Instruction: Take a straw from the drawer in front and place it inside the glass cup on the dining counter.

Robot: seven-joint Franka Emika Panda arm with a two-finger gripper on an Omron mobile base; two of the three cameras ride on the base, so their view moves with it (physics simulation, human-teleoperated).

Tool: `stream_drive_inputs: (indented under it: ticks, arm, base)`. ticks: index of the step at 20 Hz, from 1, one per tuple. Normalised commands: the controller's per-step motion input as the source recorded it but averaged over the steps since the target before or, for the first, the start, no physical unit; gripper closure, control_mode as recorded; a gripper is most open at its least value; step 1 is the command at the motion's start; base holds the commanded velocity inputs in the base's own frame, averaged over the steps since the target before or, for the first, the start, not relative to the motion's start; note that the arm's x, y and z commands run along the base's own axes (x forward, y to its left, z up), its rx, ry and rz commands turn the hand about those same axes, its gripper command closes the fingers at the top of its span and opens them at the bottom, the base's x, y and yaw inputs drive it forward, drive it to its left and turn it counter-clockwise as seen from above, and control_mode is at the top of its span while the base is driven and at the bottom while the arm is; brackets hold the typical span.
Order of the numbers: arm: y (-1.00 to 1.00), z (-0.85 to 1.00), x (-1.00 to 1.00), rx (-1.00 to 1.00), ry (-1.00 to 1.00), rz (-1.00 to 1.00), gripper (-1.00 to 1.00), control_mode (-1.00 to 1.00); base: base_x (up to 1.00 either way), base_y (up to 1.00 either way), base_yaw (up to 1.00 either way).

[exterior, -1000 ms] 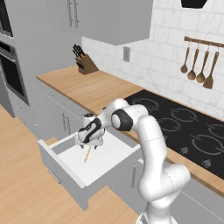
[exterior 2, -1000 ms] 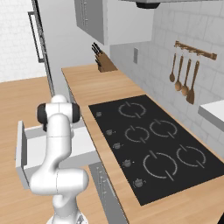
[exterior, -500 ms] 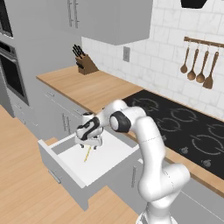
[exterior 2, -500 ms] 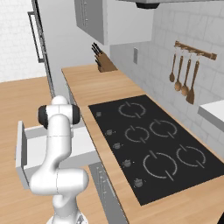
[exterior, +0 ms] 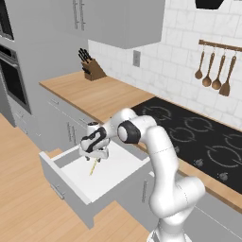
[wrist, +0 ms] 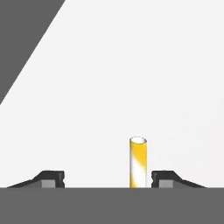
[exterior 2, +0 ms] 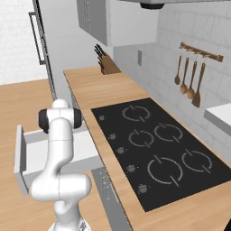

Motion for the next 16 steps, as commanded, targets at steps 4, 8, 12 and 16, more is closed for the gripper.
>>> stream_drive_inputs:
  ticks: [4,8,12,16]
  arm:
    - [0.00,-0.31,-0.38,0.00,-0.02,-0.02,1.00,-1.00]
    - [0.00,-0.03,-0.33,0.00,-0.05,0.00,1.00,-1.00]
    - [0.00,0.00,-0.18,0.00,-0.01,0.00,1.00,-1.00]
    - [-0.04,0.61,-0.30,0.00,-0.13,0.00,1.00,-1.00]
  base:
    - [0.00,0.00,0.00]
    - [0.00,0.00,0.00]
    - [0.00,0.00,0.00]
    - [0.00,0.00,0.00]
